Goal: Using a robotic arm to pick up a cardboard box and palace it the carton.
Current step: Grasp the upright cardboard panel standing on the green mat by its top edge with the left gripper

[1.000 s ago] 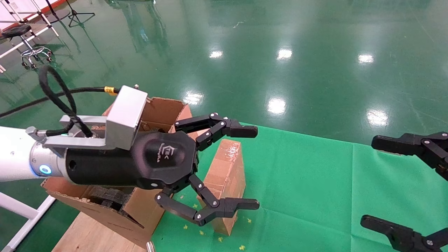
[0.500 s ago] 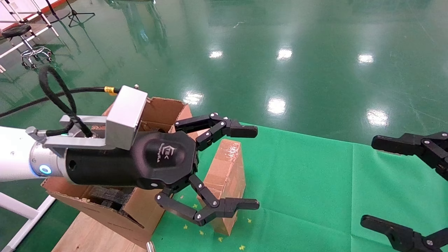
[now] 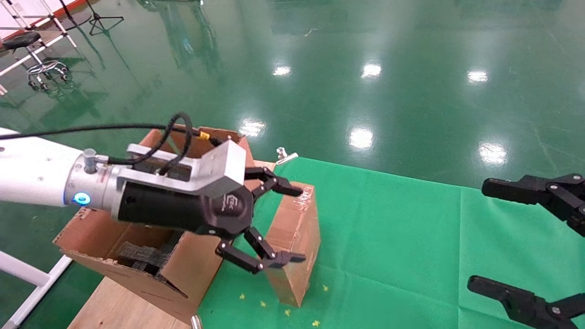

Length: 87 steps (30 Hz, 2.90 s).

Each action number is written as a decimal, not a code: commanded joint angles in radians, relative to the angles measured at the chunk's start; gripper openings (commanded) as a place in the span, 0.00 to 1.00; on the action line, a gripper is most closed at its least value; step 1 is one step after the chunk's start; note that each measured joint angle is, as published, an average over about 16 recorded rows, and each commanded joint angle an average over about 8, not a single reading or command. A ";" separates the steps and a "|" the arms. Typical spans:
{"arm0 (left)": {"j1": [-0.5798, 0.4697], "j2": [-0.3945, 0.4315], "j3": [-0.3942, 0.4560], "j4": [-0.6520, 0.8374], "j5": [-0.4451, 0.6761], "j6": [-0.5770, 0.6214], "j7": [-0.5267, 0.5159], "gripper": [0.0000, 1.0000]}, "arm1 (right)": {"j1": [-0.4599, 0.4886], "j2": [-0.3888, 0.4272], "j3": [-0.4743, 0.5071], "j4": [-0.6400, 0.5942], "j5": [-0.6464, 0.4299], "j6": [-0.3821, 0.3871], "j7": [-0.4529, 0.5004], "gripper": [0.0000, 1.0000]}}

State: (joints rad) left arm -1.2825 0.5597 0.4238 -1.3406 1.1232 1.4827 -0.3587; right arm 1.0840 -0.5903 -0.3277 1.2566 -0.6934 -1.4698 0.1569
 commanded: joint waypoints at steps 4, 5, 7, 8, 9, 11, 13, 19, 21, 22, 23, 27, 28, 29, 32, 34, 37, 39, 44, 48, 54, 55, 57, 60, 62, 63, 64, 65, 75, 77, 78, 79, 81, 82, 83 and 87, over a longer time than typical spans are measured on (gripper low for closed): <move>-0.051 0.009 0.034 0.004 0.065 0.018 -0.028 1.00 | 0.000 0.000 0.000 0.000 0.000 0.000 0.000 0.00; -0.057 0.007 0.038 0.005 0.078 0.022 -0.032 1.00 | 0.000 0.000 0.000 0.000 0.000 0.000 0.000 0.00; -0.087 0.008 0.059 0.006 0.130 0.030 -0.061 1.00 | 0.000 0.000 0.000 0.000 0.000 0.000 0.000 0.00; -0.105 0.011 0.071 0.007 0.160 0.034 -0.086 1.00 | 0.000 0.000 0.000 0.000 0.000 0.000 0.000 0.00; -0.126 0.017 0.084 0.007 0.195 0.038 -0.117 1.00 | 0.000 0.000 0.000 0.000 0.000 0.000 0.000 0.00; -0.179 0.039 0.118 0.010 0.274 0.048 -0.206 1.00 | 0.000 0.000 0.000 0.000 0.000 0.000 0.000 0.00; -0.238 0.076 0.155 0.015 0.350 0.058 -0.309 1.00 | 0.000 0.000 0.000 0.000 0.000 0.000 0.000 0.00; -0.399 0.208 0.280 0.098 0.489 0.099 -0.630 1.00 | 0.000 0.000 0.000 0.000 0.000 0.000 0.000 0.00; -0.446 0.249 0.333 0.145 0.505 0.107 -0.727 1.00 | 0.000 0.000 0.000 0.000 0.000 0.000 0.000 0.00; -0.468 0.268 0.362 0.168 0.510 0.109 -0.770 1.00 | 0.000 0.000 0.000 0.000 0.000 0.000 0.000 0.00; -0.490 0.287 0.393 0.191 0.513 0.111 -0.809 1.00 | 0.000 0.000 0.000 0.000 0.000 0.000 0.000 0.00; -0.567 0.353 0.519 0.269 0.515 0.112 -0.928 1.00 | 0.000 0.000 0.000 0.000 0.000 0.000 0.000 0.00; -0.584 0.368 0.549 0.286 0.515 0.112 -0.949 1.00 | 0.000 0.000 0.000 0.000 0.000 0.000 0.000 0.00; -0.598 0.382 0.579 0.304 0.515 0.112 -0.969 1.00 | 0.000 0.000 0.000 0.000 0.000 0.000 0.000 0.00; -0.635 0.418 0.659 0.358 0.512 0.109 -1.015 1.00 | 0.000 0.000 0.000 0.000 0.000 0.000 0.000 0.00; -0.652 0.436 0.700 0.391 0.507 0.106 -1.030 1.00 | 0.000 0.000 0.000 0.000 0.000 0.000 0.000 0.00; -0.665 0.457 0.743 0.440 0.491 0.099 -1.032 1.00 | 0.000 0.000 0.000 0.000 0.000 0.000 0.000 0.00; -0.666 0.469 0.758 0.469 0.477 0.092 -1.021 1.00 | 0.000 0.000 0.000 0.000 0.000 0.000 0.000 0.00; -0.662 0.509 0.782 0.534 0.463 0.079 -0.984 1.00 | 0.000 0.000 0.000 0.000 0.000 0.000 0.000 0.00; -0.663 0.544 0.802 0.559 0.470 0.078 -0.955 1.00 | 0.000 0.000 -0.001 0.000 0.000 0.000 0.000 0.00; -0.663 0.578 0.830 0.574 0.475 0.086 -0.919 1.00 | 0.000 0.000 -0.001 0.000 0.000 0.000 0.000 0.00; -0.663 0.581 0.834 0.577 0.475 0.088 -0.916 1.00 | 0.000 0.000 0.000 -0.001 0.001 0.000 0.000 0.01; -0.664 0.585 0.839 0.581 0.476 0.090 -0.913 0.97 | 0.000 0.000 0.000 -0.001 0.001 0.001 0.000 0.22; -0.665 0.588 0.843 0.584 0.476 0.092 -0.910 0.60 | 0.000 0.000 0.000 -0.001 0.001 0.001 0.000 0.59; -0.665 0.587 0.841 0.583 0.476 0.092 -0.912 0.35 | 0.000 0.000 0.000 -0.001 0.001 0.001 0.000 0.84; -0.664 0.586 0.840 0.582 0.476 0.092 -0.912 0.22 | 0.000 0.000 0.000 -0.001 0.001 0.001 0.000 0.96; -0.664 0.585 0.839 0.581 0.476 0.092 -0.913 0.10 | 0.000 0.000 0.000 -0.001 0.001 0.001 0.000 1.00; -0.664 0.585 0.838 0.580 0.476 0.092 -0.913 0.00 | 0.000 0.000 0.000 -0.001 0.001 0.001 0.000 1.00; -0.661 0.580 0.832 0.574 0.476 0.089 -0.916 0.00 | 0.000 0.000 0.000 -0.001 0.001 0.001 0.000 1.00; -0.661 0.579 0.831 0.574 0.476 0.089 -0.917 0.00 | 0.000 0.000 0.000 -0.001 0.001 0.001 0.000 1.00; -0.661 0.579 0.831 0.574 0.476 0.089 -0.917 0.00 | 0.000 0.000 0.000 -0.001 0.001 0.001 0.000 1.00; -0.661 0.579 0.830 0.573 0.476 0.089 -0.917 0.00 | 0.000 0.000 0.000 -0.001 0.001 0.001 0.000 1.00; -0.661 0.578 0.830 0.573 0.476 0.089 -0.917 0.00 | 0.000 0.000 0.000 -0.001 0.001 0.001 0.000 1.00; -0.661 0.578 0.830 0.573 0.476 0.089 -0.917 0.00 | 0.000 0.000 0.000 -0.001 0.001 0.001 0.000 1.00; -0.661 0.578 0.829 0.573 0.476 0.089 -0.917 0.00 | 0.000 0.000 0.000 -0.001 0.001 0.001 0.000 1.00; -0.661 0.577 0.829 0.572 0.476 0.088 -0.918 0.00 | 0.000 0.000 0.000 -0.001 0.001 0.001 0.000 1.00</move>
State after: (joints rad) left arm -1.9433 1.1366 1.2530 -0.7687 1.5994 1.5700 -1.2763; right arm 1.0839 -0.5900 -0.3281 1.2559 -0.6928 -1.4692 0.1565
